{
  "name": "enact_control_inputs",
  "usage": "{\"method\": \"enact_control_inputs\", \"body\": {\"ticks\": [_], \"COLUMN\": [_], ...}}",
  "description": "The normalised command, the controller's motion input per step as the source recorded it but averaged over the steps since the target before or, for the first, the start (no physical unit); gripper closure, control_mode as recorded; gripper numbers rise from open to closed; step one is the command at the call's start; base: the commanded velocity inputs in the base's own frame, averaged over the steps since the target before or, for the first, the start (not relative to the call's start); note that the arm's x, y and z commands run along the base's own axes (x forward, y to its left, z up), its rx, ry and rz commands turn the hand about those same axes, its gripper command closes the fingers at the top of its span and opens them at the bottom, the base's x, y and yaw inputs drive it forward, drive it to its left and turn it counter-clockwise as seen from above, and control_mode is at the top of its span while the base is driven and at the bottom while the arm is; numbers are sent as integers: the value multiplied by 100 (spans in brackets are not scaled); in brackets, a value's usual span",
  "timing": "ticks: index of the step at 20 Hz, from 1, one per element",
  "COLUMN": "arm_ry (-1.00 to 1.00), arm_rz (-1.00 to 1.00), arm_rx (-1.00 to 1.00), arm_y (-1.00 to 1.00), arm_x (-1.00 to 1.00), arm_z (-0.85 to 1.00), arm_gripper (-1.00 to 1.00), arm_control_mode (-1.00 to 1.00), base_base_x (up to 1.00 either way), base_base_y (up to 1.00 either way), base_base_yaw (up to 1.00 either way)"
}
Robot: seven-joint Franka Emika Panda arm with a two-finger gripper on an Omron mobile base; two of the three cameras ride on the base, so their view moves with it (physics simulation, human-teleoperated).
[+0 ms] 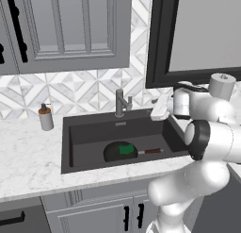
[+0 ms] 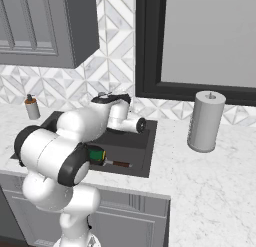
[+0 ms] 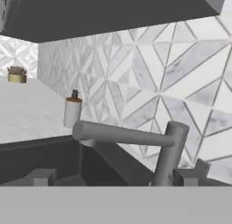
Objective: Pick the pan and sponge and place them into the sink. Then turn on the water.
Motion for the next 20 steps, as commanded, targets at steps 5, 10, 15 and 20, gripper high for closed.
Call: {"method": "enact_control_inputs", "body": {"ticks": [5, 10, 15, 20], "arm_ry": [0, 0, -1, -2], "arm_rz": [0, -1, 0, 1], "arm_rx": [17, 4, 4, 5], "arm_y": [2, 0, -9, 0], "arm_x": [39, 38, 35, 13], "arm_z": [0, 0, -4, 0], "arm_gripper": [-100, -100, -100, -100], "arm_control_mode": [-100, -100, -100, -100], "base_base_x": [0, 0, 0, 0], "base_base_y": [0, 0, 0, 0], "base_base_yaw": [0, 0, 0, 0]}}
